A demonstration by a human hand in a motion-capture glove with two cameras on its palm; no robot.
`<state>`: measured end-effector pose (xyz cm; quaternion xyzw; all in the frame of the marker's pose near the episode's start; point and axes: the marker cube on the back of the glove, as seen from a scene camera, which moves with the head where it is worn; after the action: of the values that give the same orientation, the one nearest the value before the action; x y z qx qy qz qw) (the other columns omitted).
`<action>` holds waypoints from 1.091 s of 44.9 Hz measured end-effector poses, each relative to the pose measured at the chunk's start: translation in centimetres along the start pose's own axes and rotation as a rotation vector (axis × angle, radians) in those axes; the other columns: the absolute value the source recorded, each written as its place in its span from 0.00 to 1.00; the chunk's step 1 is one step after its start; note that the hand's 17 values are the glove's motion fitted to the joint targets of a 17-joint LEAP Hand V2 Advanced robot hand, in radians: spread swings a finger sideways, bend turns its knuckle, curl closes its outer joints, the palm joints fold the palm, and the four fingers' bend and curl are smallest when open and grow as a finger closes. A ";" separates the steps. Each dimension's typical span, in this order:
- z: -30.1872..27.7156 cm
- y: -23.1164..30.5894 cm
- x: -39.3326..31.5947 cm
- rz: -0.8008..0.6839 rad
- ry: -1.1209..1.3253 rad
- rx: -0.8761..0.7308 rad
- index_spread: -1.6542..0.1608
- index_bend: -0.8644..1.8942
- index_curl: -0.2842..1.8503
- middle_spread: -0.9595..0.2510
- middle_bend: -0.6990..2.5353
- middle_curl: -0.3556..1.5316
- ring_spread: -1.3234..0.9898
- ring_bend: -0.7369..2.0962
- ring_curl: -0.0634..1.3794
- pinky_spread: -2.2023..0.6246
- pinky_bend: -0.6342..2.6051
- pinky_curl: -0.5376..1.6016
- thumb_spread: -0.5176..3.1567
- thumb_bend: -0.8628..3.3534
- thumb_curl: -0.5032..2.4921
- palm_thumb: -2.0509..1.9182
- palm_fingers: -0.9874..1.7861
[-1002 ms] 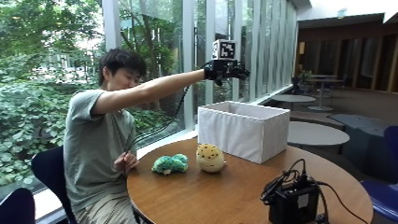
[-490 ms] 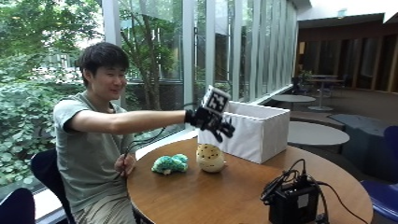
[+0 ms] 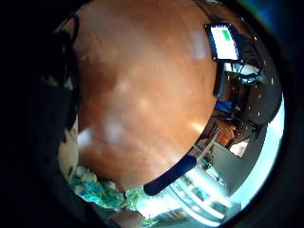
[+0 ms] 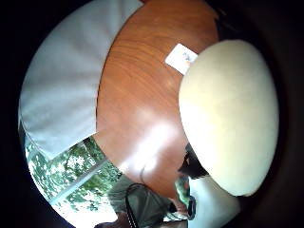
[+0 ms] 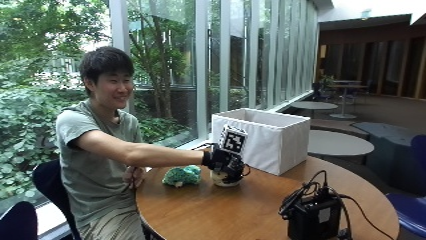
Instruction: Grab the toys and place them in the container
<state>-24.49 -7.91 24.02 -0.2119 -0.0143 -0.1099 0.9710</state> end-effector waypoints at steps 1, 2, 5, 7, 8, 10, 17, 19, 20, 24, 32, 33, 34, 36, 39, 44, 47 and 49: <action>0.0 0.0 -0.1 -0.010 0.000 0.016 0.76 0.36 0.21 0.72 0.31 0.35 0.46 0.60 0.45 0.67 0.54 0.44 0.49 0.26 0.35 0.65 0.62; 0.0 0.0 -0.1 -0.020 -0.002 0.034 0.76 0.38 0.22 0.70 0.33 0.37 0.46 0.61 0.47 0.67 0.54 0.44 0.48 0.26 0.36 0.66 0.65; -0.1 -0.1 -0.3 -0.040 -0.015 0.084 0.75 0.42 0.23 0.63 0.37 0.40 0.44 0.60 0.46 0.66 0.51 0.43 0.45 0.26 0.38 0.68 0.72; -0.1 -0.1 -0.3 -0.052 -0.031 0.101 0.75 0.44 0.25 0.59 0.33 0.38 0.43 0.61 0.48 0.66 0.52 0.44 0.44 0.27 0.39 0.69 0.67; -0.1 0.0 -0.4 -0.060 -0.036 0.107 0.74 0.45 0.25 0.57 0.33 0.39 0.43 0.61 0.49 0.66 0.52 0.45 0.44 0.27 0.39 0.69 0.68; -0.1 0.0 -0.3 -0.072 -0.045 0.118 0.74 0.46 0.26 0.56 0.40 0.42 0.43 0.61 0.48 0.66 0.50 0.44 0.41 0.27 0.41 0.70 0.76; -0.2 -0.1 0.2 -0.060 -0.077 0.119 0.72 0.51 0.30 0.51 0.44 0.47 0.41 0.62 0.51 0.65 0.50 0.45 0.36 0.27 0.44 0.71 0.75; -0.5 -0.2 0.7 -0.039 -0.078 0.099 0.72 0.51 0.30 0.50 0.45 0.48 0.40 0.62 0.52 0.65 0.51 0.45 0.35 0.27 0.45 0.71 0.74; -0.8 -0.2 0.9 -0.032 -0.088 0.088 0.72 0.52 0.31 0.50 0.45 0.48 0.40 0.63 0.52 0.65 0.51 0.45 0.34 0.27 0.45 0.71 0.74; -2.2 -0.2 1.0 -0.056 -0.121 0.054 0.71 0.53 0.32 0.48 0.47 0.50 0.40 0.63 0.54 0.65 0.51 0.46 0.32 0.27 0.46 0.71 0.73; -8.8 1.3 2.3 -0.021 -0.141 0.098 0.70 0.52 0.35 0.46 0.47 0.53 0.39 0.65 0.56 0.65 0.53 0.48 0.28 0.25 0.48 0.70 0.69; -9.8 1.6 2.6 -0.006 -0.143 0.113 0.70 0.52 0.36 0.46 0.47 0.54 0.39 0.65 0.57 0.65 0.53 0.48 0.28 0.25 0.49 0.70 0.69; -10.9 1.9 3.0 0.019 -0.151 0.128 0.70 0.52 0.36 0.46 0.47 0.54 0.39 0.65 0.57 0.65 0.54 0.48 0.27 0.25 0.49 0.70 0.69; -13.2 2.3 5.0 0.100 -0.187 0.161 0.70 0.52 0.37 0.45 0.47 0.55 0.38 0.65 0.57 0.65 0.54 0.48 0.27 0.25 0.49 0.70 0.69; -17.0 3.1 7.8 0.214 -0.273 0.206 0.70 0.52 0.38 0.45 0.47 0.56 0.38 0.66 0.58 0.65 0.54 0.48 0.26 0.25 0.50 0.69 0.68; -20.5 5.1 5.2 0.056 -0.158 0.251 0.69 0.52 0.39 0.44 0.48 0.57 0.38 0.67 0.58 0.65 0.55 0.49 0.24 0.25 0.51 0.69 0.67; -22.2 5.8 3.7 0.040 -0.087 0.276 0.69 0.53 0.41 0.44 0.48 0.58 0.38 0.67 0.59 0.65 0.55 0.49 0.23 0.25 0.52 0.69 0.67; -23.8 6.1 2.8 0.051 -0.086 0.302 0.69 0.52 0.41 0.44 0.48 0.59 0.38 0.67 0.59 0.65 0.55 0.49 0.23 0.24 0.52 0.69 0.67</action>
<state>-20.89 -12.92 0.09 -0.0682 -0.0667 -0.0724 0.9928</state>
